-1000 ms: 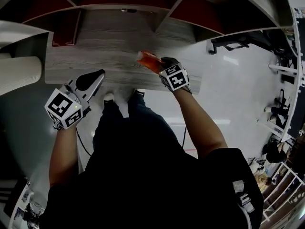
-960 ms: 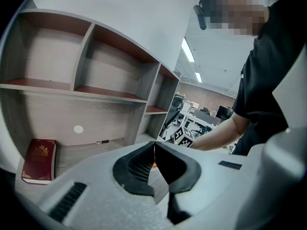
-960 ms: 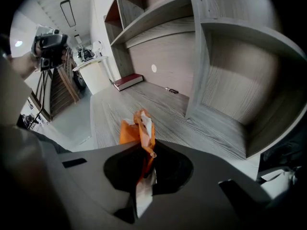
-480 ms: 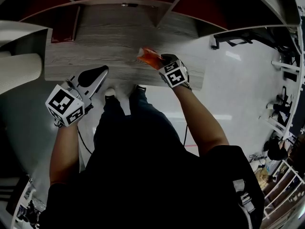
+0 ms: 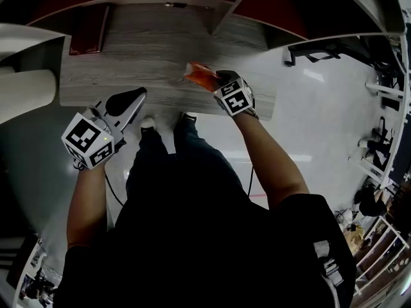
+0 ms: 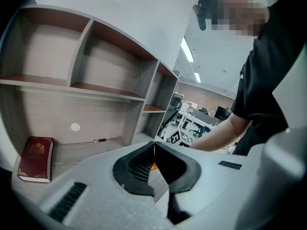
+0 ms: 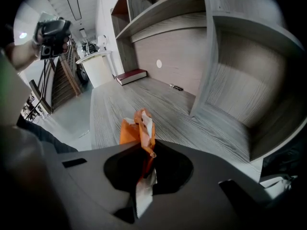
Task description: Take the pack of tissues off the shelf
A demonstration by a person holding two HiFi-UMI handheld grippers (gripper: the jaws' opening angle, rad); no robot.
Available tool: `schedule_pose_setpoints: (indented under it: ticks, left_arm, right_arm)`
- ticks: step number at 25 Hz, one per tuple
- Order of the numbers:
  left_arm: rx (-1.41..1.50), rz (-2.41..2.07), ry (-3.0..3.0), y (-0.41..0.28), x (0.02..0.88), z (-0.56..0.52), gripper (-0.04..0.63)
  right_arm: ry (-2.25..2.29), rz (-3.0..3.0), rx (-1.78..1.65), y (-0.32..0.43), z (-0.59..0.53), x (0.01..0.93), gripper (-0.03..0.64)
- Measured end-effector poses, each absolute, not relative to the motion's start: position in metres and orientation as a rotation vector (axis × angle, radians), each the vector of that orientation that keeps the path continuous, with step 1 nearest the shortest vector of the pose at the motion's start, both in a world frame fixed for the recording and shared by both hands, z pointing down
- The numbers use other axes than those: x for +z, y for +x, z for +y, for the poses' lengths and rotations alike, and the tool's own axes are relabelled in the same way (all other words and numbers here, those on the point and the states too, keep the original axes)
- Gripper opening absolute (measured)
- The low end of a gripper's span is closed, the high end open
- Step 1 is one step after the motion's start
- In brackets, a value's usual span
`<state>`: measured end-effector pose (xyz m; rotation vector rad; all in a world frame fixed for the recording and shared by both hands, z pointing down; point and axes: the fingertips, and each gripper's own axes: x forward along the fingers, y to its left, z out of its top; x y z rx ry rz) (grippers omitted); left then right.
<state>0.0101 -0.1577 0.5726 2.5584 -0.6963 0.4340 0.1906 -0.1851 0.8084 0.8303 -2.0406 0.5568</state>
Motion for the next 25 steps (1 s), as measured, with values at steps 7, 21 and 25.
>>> schedule_pose_setpoints:
  ticks: [7,21,25]
  left_arm:
    - [0.435,-0.676,2.569,0.013,0.572,-0.155,0.018]
    - [0.441,-0.660,2.573,0.015,0.572,-0.151,0.018]
    - [0.444,-0.662,2.574,0.016,0.572,-0.152,0.018]
  right_arm:
    - [0.816,-2.061,0.543,0.187,-0.183,0.805,0.020]
    - [0.755,-2.078,0.605,0.184,-0.167,0.805,0.161]
    - [0.729,-2.097,0.616,0.181,-0.163,0.804,0.194]
